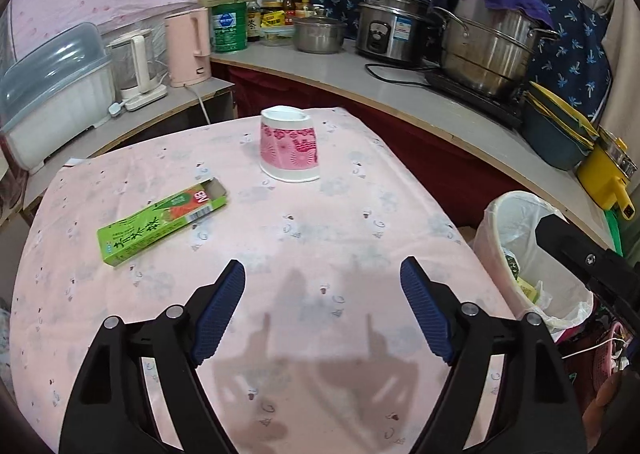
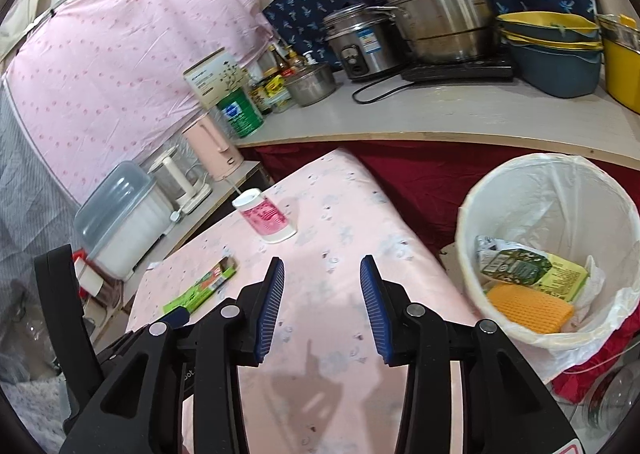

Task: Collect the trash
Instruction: 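Move both open grippers back over the table, then grasp the green NB snack box with the left gripper while the right approaches the pink paper cup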

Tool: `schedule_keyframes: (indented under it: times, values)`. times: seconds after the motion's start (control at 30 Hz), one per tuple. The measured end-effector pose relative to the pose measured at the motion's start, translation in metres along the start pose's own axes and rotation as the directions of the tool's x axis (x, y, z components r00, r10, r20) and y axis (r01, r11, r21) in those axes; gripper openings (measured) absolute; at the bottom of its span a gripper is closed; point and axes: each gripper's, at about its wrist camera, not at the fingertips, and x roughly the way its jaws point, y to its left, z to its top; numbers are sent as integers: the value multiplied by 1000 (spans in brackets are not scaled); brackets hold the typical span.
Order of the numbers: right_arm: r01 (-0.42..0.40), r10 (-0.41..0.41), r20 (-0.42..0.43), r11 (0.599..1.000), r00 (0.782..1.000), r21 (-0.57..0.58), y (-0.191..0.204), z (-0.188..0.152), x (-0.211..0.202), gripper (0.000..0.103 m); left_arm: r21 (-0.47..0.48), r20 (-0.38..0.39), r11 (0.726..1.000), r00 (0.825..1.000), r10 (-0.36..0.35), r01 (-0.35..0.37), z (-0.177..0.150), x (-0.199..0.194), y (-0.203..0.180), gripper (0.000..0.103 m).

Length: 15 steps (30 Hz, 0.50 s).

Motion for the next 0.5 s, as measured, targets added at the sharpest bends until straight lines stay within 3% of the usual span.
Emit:
schedule_keyframes:
  times: [0.5]
  values:
    - [-49, 35, -121, 993, 992, -111, 68, -23, 65, 46, -16, -10, 986, 986, 166, -166, -14, 12, 100, 83]
